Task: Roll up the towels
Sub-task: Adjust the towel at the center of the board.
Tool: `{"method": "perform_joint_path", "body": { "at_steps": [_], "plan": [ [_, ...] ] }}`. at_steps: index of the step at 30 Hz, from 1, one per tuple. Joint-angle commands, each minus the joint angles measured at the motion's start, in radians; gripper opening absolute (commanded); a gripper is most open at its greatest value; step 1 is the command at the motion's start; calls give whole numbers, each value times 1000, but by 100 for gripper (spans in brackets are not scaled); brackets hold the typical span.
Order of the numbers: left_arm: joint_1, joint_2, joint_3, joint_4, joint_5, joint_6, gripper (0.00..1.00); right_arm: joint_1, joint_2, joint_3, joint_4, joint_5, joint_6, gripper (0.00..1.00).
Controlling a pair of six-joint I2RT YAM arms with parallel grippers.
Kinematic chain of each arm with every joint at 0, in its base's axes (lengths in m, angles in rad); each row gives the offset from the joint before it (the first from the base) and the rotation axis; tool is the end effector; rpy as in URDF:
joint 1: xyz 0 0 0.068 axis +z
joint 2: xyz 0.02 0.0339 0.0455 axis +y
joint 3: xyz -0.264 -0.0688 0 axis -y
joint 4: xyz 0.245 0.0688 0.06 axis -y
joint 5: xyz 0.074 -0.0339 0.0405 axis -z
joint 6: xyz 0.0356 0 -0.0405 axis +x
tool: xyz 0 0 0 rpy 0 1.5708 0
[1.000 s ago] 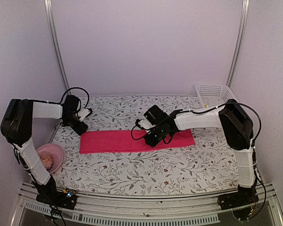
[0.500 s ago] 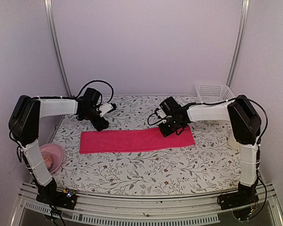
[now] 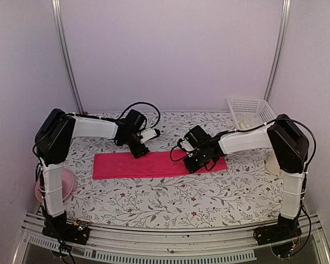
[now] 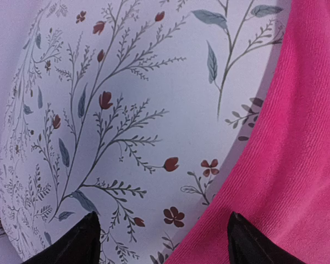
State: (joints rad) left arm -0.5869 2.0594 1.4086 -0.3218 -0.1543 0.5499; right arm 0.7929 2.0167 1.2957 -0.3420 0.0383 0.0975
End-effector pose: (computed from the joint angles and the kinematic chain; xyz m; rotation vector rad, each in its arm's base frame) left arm 0.3666 -0.2373 0.1557 1.3138 2.1692 0.1815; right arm 0.2892 0.2917 0.1393 -0.8926 2.5016 0.2509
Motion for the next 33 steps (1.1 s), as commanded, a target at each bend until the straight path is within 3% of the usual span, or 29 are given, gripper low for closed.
{"method": "perform_joint_path", "body": {
  "at_steps": [1,10,15,21,27,33],
  "plan": [
    [-33,38,22,15,-16,16,80,14,-45,-34,50,-18,30,4],
    [-40,131,21,48,-204,7,78,32,-44,-79,56,-18,37,4],
    [-14,120,-26,53,-235,-3,76,33,-84,-143,37,-19,38,4],
    [1,53,-88,39,-120,14,79,32,-111,-135,30,12,25,4],
    [8,-42,-54,-11,1,24,97,-5,-110,-39,11,92,21,15],
    [66,-202,-56,-46,54,31,97,-66,-128,-1,0,142,4,18]
  ]
}}
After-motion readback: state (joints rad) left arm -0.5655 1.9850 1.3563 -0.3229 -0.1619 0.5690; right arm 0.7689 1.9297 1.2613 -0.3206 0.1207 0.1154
